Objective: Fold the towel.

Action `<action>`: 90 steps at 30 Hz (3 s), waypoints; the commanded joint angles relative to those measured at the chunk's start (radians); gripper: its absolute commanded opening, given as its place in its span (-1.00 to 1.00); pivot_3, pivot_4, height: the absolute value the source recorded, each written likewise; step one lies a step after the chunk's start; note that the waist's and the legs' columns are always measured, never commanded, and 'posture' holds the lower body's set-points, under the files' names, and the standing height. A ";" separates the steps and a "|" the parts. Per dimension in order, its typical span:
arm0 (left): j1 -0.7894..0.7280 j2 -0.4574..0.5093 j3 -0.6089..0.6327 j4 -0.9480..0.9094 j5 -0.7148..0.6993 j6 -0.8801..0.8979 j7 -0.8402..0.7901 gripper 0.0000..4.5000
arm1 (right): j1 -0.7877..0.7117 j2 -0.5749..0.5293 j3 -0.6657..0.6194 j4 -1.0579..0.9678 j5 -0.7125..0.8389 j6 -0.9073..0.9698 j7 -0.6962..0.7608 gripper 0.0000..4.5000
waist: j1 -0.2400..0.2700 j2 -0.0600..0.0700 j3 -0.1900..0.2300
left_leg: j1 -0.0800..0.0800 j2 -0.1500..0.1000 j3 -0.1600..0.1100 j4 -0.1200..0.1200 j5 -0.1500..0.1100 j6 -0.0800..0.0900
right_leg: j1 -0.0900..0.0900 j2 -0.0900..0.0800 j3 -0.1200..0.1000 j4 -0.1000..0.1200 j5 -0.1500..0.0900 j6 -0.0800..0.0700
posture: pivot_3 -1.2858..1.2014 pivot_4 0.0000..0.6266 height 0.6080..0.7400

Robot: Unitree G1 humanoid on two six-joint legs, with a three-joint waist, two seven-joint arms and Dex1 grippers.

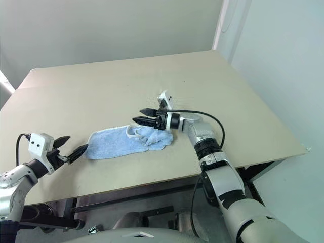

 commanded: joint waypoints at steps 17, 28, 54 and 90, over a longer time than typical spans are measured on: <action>0.019 0.049 0.096 -0.051 -0.074 0.250 0.037 1.00 | 0.050 0.051 0.098 0.006 -0.209 -0.215 -0.057 0.98 | -0.001 -0.003 -0.003 | 0.008 0.001 -0.001 0.002 0.000 0.000 | 0.006 0.003 0.001 0.002 0.000 -0.001 | 0.03 -1.00 1.00; -0.025 0.056 0.112 -0.056 -0.234 0.486 0.011 1.00 | 0.078 -0.013 -0.009 -0.446 0.082 0.257 0.080 0.98 | 0.000 -0.003 -0.003 | 0.002 0.000 -0.002 0.001 0.000 0.000 | 0.001 0.001 0.001 0.002 0.000 0.000 | 0.03 -1.00 1.00; -0.034 -0.051 0.073 -0.138 -0.348 0.733 0.086 1.00 | 0.094 -0.002 -0.028 -0.429 0.073 0.222 -0.091 0.98 | 0.001 -0.002 -0.003 | 0.003 0.000 -0.001 0.002 0.000 0.000 | 0.002 0.001 0.001 0.000 0.000 -0.001 | 0.03 -1.00 1.00; -0.118 0.234 0.244 0.054 -0.360 0.712 -0.001 -0.99 | 0.080 -0.051 -0.039 -0.393 0.067 0.194 -0.088 1.00 | -0.002 -0.002 -0.003 | 0.001 0.000 -0.001 -0.001 0.000 0.000 | -0.001 0.001 0.001 0.000 0.000 -0.001 | 0.03 -1.00 1.00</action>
